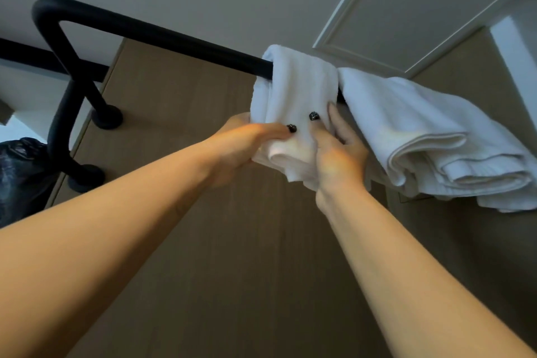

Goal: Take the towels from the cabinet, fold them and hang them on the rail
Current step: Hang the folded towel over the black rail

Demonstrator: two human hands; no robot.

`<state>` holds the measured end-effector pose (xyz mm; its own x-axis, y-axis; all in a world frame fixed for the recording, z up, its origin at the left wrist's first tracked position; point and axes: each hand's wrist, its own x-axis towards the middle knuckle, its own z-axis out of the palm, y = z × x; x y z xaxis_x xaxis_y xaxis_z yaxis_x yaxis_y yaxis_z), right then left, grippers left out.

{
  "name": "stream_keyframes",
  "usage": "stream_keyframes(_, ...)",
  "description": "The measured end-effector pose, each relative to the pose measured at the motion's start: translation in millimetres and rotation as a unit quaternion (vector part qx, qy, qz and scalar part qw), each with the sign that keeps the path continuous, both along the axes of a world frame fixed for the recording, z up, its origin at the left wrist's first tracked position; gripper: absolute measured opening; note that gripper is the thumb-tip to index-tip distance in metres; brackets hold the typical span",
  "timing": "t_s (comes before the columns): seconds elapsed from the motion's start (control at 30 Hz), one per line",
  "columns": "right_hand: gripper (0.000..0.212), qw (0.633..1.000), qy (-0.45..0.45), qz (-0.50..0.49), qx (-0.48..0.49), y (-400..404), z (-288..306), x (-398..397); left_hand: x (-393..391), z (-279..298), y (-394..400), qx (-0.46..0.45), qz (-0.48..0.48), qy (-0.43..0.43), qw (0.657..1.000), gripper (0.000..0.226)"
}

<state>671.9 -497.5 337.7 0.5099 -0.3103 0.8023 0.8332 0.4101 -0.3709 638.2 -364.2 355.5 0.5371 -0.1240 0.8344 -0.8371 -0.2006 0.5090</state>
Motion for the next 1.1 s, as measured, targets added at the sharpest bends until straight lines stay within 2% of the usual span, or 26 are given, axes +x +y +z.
stream_keyframes(0.13,0.037,0.996,0.019,0.089,-0.020,-23.5,0.7,-1.1,1.1,2.3,2.0,-0.013,-0.030,0.029,0.999,0.028)
stream_keyframes(0.23,0.039,0.998,0.031,0.061,-0.014,-19.5,5.8,4.7,1.4,1.6,-4.8,-0.013,-0.030,0.031,0.999,0.023)
stream_keyframes(0.37,0.069,0.990,0.064,0.096,-0.085,-4.4,5.4,9.6,-5.9,-4.0,-14.1,-0.019,-0.048,0.028,0.998,0.012)
stream_keyframes(0.43,0.059,0.987,0.049,0.104,-0.113,-3.3,6.1,11.4,-8.0,-6.8,-14.0,-0.010,-0.062,0.018,0.998,0.014)
stream_keyframes(0.5,0.050,0.986,0.045,0.079,-0.140,-3.5,7.2,12.3,-7.3,-9.9,-16.2,0.009,-0.055,0.013,0.998,0.037)
stream_keyframes(0.57,0.050,0.987,0.069,0.012,-0.145,-4.2,7.2,10.8,-2.7,-12.1,-17.4,0.015,-0.031,0.011,0.999,0.049)
stream_keyframes(0.67,0.045,0.981,0.098,-0.076,-0.150,-10.1,3.7,5.4,4.1,-13.6,-10.7,0.025,0.008,-0.014,1.000,0.046)
stream_keyframes(0.77,0.037,0.980,0.080,-0.091,-0.156,-16.1,-0.8,0.3,5.6,-18.6,-2.8,0.026,0.042,-0.042,0.998,0.047)
stream_keyframes(0.87,0.037,0.986,0.066,-0.086,-0.130,-17.1,-2.5,-3.8,6.9,-27.2,-10.8,-0.012,0.039,-0.072,0.997,0.044)
stream_keyframes(0.97,0.036,0.987,0.063,-0.102,-0.107,-14.0,-6.2,-6.7,16.8,-39.0,-23.7,-0.083,0.035,-0.108,0.990,0.032)
stream_keyframes(1.1,0.027,0.989,0.062,-0.084,-0.109,-14.8,-11.0,-5.8,25.6,-47.4,-32.4,-0.156,0.064,-0.118,0.979,0.056)
